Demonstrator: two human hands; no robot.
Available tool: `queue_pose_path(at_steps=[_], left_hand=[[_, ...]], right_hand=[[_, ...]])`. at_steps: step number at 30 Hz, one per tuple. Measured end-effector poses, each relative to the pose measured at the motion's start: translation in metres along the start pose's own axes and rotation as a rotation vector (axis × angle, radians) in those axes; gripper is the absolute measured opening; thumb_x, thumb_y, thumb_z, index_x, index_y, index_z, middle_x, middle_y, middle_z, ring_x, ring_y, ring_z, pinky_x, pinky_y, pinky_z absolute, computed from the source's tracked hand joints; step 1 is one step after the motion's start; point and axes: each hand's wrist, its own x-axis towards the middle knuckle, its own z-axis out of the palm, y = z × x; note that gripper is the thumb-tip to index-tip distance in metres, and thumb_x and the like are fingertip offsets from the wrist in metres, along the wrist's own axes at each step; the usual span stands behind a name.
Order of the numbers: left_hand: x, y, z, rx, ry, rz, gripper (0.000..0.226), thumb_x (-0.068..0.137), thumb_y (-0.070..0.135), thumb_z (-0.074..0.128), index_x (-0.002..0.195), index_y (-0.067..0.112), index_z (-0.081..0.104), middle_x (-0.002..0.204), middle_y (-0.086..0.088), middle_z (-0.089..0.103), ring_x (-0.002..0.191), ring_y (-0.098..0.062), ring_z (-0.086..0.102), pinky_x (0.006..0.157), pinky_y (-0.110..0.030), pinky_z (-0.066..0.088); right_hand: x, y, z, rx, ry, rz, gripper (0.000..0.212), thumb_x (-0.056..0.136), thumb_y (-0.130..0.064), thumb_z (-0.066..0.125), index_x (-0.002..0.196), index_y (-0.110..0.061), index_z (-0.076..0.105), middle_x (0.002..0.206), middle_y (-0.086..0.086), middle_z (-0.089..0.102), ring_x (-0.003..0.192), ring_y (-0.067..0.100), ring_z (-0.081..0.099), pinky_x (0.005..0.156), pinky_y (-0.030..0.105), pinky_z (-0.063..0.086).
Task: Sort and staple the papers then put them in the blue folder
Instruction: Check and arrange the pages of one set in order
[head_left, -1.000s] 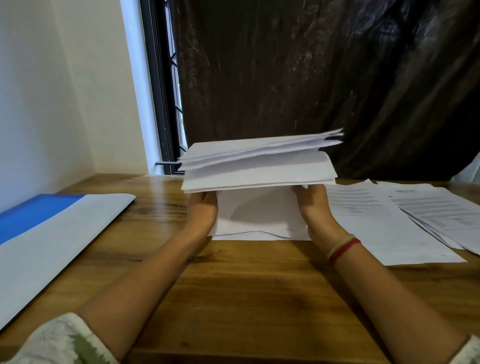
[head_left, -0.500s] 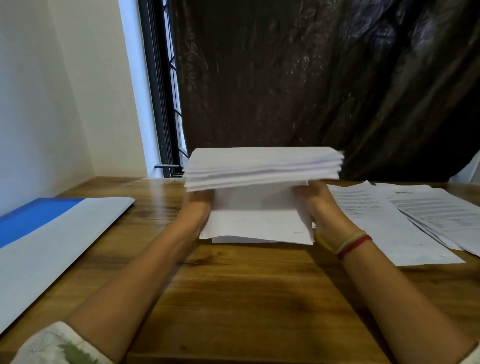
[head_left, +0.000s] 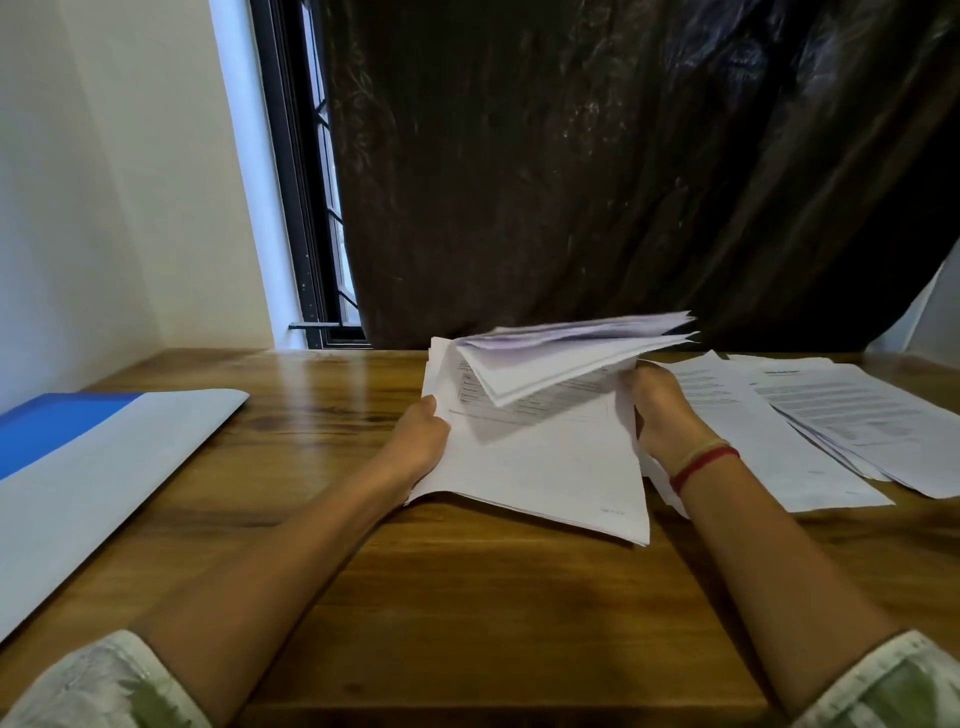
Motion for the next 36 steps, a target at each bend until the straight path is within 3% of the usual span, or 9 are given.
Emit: queue_pose_path(at_steps=[2,6,9,12,17,20,26,30,36], left_hand=[[0.001,0.001,0.002,0.069,-0.021,-0.023,0.037,0.102,0.012,0.034,0.138,0.008,0.041,0.13,-0.011,0.051,0.106,-0.023,0.052,0.08,-0.028,0.041],[-0.001,0.004,0.003,0.108,-0.08,-0.04,0.032,0.102,0.01,0.036,0.133,0.008,0.043,0.128,-0.008,0.051,0.097,-0.018,0.05,0.077,-0.026,0.04],[-0.004,0.004,0.002,0.085,-0.133,-0.059,0.029,0.102,0.011,0.035,0.13,0.012,0.046,0.119,-0.002,0.053,0.086,-0.013,0.051,0.063,-0.022,0.039],[-0.004,0.005,-0.005,0.039,-0.166,-0.109,0.021,0.101,0.012,0.038,0.119,0.016,0.049,0.11,-0.002,0.057,0.085,-0.014,0.053,0.063,-0.024,0.041],[0.002,0.004,-0.025,-0.156,-0.087,-0.143,0.015,0.097,0.019,0.049,0.104,0.012,0.061,0.094,-0.006,0.067,0.088,-0.023,0.063,0.077,-0.036,0.054],[0.008,0.005,-0.036,-0.285,-0.018,-0.115,0.02,0.099,0.018,0.044,0.106,0.013,0.061,0.103,-0.009,0.069,0.094,-0.025,0.065,0.093,-0.044,0.051],[0.002,0.008,-0.041,-0.442,0.036,-0.201,0.025,0.103,0.013,0.031,0.112,0.019,0.053,0.09,0.002,0.063,0.079,-0.017,0.06,0.067,-0.037,0.05],[0.003,0.005,-0.044,-0.327,0.059,-0.245,0.026,0.099,0.009,0.046,0.123,0.009,0.054,0.116,-0.008,0.064,0.102,-0.03,0.063,0.093,-0.048,0.051],[0.004,0.003,-0.04,-0.316,0.062,-0.203,0.025,0.099,0.008,0.046,0.12,0.008,0.057,0.113,-0.007,0.065,0.094,-0.028,0.064,0.086,-0.043,0.053]], right_hand=[[0.0,-0.002,-0.003,-0.008,0.039,-0.031,0.018,0.101,-0.024,0.045,0.112,-0.011,0.051,0.113,0.014,0.056,0.096,0.026,0.05,0.09,0.037,0.041],[0.007,-0.001,-0.014,-0.066,0.091,-0.087,0.015,0.098,-0.02,0.049,0.084,-0.017,0.055,0.106,0.013,0.063,0.089,0.027,0.057,0.089,0.038,0.049],[0.008,0.002,-0.014,-0.056,0.095,-0.145,0.012,0.1,-0.02,0.048,0.094,-0.015,0.057,0.098,0.005,0.062,0.083,0.021,0.057,0.076,0.03,0.047],[0.005,0.007,-0.013,-0.035,0.094,-0.175,0.013,0.102,-0.023,0.045,0.101,-0.017,0.056,0.089,-0.003,0.061,0.074,0.014,0.054,0.062,0.023,0.042],[-0.003,0.007,-0.001,-0.083,0.019,-0.165,0.022,0.101,-0.022,0.044,0.084,-0.019,0.056,0.099,0.007,0.063,0.08,0.02,0.057,0.075,0.032,0.047],[-0.013,0.015,0.018,-0.155,-0.098,-0.168,0.024,0.102,-0.026,0.044,0.082,-0.021,0.057,0.095,0.004,0.064,0.084,0.023,0.059,0.082,0.035,0.05],[-0.021,0.032,0.039,-0.186,-0.169,-0.163,0.025,0.104,-0.028,0.04,0.086,-0.025,0.058,0.093,-0.008,0.065,0.099,0.027,0.063,0.099,0.046,0.049],[-0.022,0.034,0.038,-0.174,-0.163,-0.147,0.026,0.104,-0.025,0.039,0.088,-0.024,0.058,0.095,-0.006,0.065,0.099,0.026,0.062,0.098,0.044,0.05],[-0.025,0.033,0.036,-0.183,-0.173,-0.126,0.025,0.104,-0.025,0.041,0.085,-0.024,0.058,0.091,-0.006,0.064,0.111,0.034,0.06,0.102,0.05,0.047]])
